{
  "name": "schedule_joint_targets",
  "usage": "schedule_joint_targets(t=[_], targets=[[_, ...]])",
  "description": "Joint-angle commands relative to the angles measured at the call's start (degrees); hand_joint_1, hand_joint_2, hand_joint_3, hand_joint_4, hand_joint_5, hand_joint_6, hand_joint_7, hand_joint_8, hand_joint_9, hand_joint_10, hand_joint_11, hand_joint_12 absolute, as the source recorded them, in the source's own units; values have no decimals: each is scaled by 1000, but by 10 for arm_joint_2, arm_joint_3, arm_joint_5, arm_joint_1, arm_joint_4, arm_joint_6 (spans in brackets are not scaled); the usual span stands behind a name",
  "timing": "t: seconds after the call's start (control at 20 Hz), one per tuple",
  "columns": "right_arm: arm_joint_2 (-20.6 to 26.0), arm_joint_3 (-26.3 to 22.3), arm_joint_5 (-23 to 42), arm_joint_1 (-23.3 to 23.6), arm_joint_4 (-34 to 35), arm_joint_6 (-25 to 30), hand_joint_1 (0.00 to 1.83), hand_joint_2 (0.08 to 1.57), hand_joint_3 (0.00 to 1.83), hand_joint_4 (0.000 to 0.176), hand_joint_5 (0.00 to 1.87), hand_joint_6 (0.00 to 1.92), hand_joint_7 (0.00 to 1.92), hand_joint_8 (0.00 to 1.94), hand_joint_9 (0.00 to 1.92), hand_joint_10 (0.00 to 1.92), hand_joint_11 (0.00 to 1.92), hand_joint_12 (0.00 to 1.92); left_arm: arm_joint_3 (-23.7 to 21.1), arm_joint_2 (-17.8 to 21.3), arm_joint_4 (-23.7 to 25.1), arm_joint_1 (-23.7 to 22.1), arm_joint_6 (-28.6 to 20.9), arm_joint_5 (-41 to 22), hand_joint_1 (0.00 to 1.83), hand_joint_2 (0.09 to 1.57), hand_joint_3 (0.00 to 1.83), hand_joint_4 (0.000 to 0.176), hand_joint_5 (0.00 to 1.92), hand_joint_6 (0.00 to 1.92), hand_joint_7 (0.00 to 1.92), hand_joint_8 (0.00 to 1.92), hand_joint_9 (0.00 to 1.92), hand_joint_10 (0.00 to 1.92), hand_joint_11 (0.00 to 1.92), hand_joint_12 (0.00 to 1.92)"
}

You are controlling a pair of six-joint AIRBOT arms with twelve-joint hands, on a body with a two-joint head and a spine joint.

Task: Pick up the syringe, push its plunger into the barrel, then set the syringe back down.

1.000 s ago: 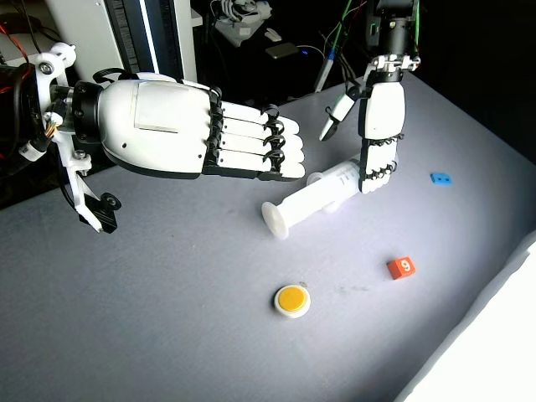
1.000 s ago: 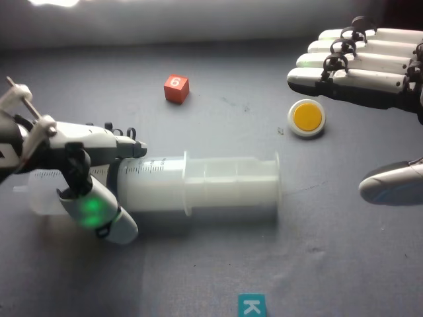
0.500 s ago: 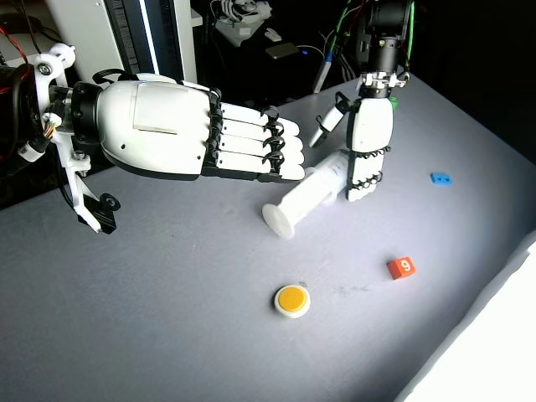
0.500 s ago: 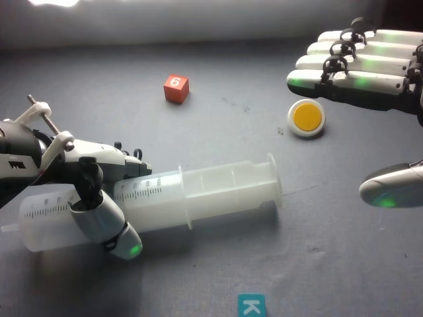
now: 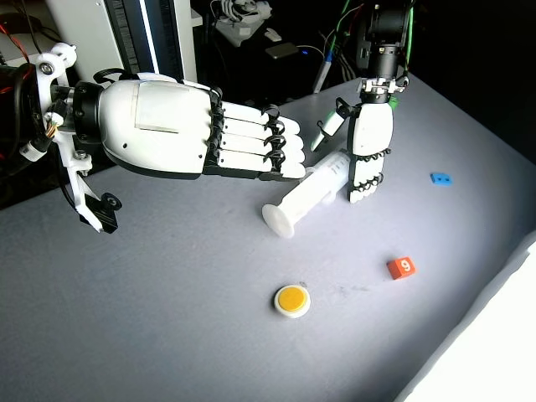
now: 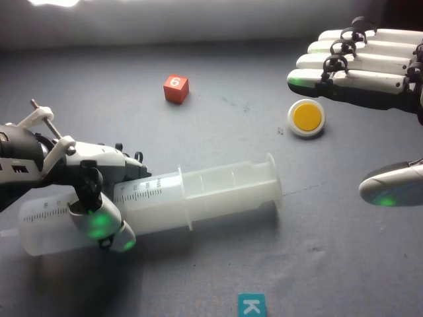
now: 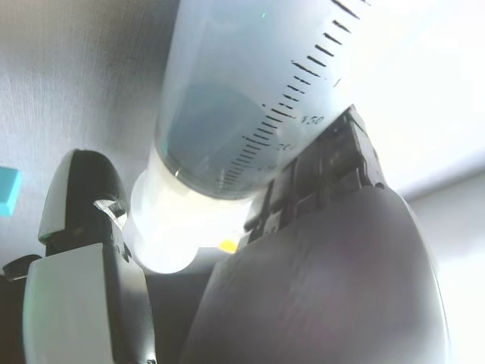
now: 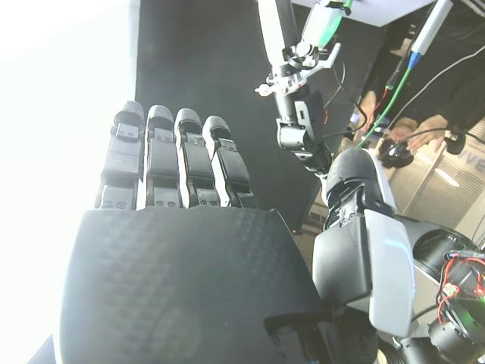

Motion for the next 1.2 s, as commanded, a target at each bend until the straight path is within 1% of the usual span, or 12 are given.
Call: schedule_joint_targets(t=[0.0, 0.15, 0.25, 0.3, 0.35, 0.4, 0.45, 0.6, 0.75, 0.9, 1.0, 1.15], targets=[[2, 0, 63, 3, 23, 2, 0, 1137, 0, 0, 39, 14, 28, 11, 8, 3, 4, 1, 0, -7, 0, 3, -1, -20, 1084, 1088, 0, 0, 250, 54, 321, 45, 270, 56, 0, 804], [2, 0, 63, 3, 24, 2, 0, 1131, 0, 0, 62, 14, 52, 13, 20, 5, 3, 2, 2, -9, 0, 3, -1, -23, 1091, 1154, 8, 0, 546, 77, 630, 42, 546, 109, 0, 1258], [2, 0, 61, 3, 35, 2, 0, 1128, 0, 0, 42, 3, 30, 2, 2, 0, 0, 0, 4, -9, 0, 5, -1, -23, 1155, 1154, 1, 0, 722, 99, 815, 61, 713, 162, 91, 1366], [2, 0, 60, 3, 39, 2, 0, 1131, 0, 0, 31, 0, 18, 0, 0, 0, 0, 0, 4, -9, 0, 6, -1, -23, 1198, 1151, 4, 0, 800, 987, 955, 799, 867, 236, 230, 1363], [2, 0, 60, 3, 40, 2, 0, 1129, 0, 0, 39, 4, 22, 2, 0, 0, 0, 0, 4, -9, 0, 7, -1, -23, 1202, 1160, 3, 0, 811, 1161, 953, 1021, 943, 281, 311, 1355], [2, 0, 59, 3, 40, 2, 0, 1126, 0, 0, 39, 4, 20, 2, 0, 0, 0, 0, 4, -9, 0, 7, -1, -24, 1339, 1129, 0, 0, 901, 1027, 1014, 964, 857, 1066, 423, 1352], [2, 0, 58, 3, 43, 2, 0, 1134, 0, 0, 45, 6, 25, 4, 0, 0, 0, 0, 4, -10, 0, 7, -1, -26, 1381, 1099, 0, 0, 950, 905, 1084, 901, 888, 1202, 583, 1297], [2, 0, 52, 2, 71, 2, 0, 1125, 0, 0, 49, 7, 31, 6, 2, 1, 0, 0, 4, -10, 0, 7, -1, -28, 1388, 1079, 0, 0, 983, 883, 1133, 768, 927, 1165, 667, 1267], [2, 0, 49, -1, 139, 2, 0, 1125, 0, 0, 55, 8, 40, 8, 7, 3, 2, 1, 2, -8, 0, 4, -1, -30, 1389, 1075, 0, 0, 986, 876, 1145, 709, 944, 1179, 676, 1314], [2, 0, 49, -4, 185, 5, 0, 1131, 0, 0, 73, 12, 59, 12, 23, 8, 12, 6, -3, -3, 0, -3, -1, -38, 1385, 1095, 0, 0, 938, 879, 1104, 822, 911, 1246, 669, 1317], [2, -6, 49, -19, 269, 8, 0, 1125, 0, 0, 65, 6, 52, 7, 18, 5, 2, 2, -7, 5, 0, -18, -1, -55, 1386, 1089, 0, 0, 966, 874, 1093, 804, 927, 1225, 673, 1301], [2, -12, 49, -32, 348, 55, 0, 1128, 0, 0, 68, 5, 56, 6, 19, 4, 0, 1, -9, 22, 0, -45, -1, -82, 1388, 1080, 2, 0, 987, 857, 1097, 815, 943, 1175, 685, 1261]])
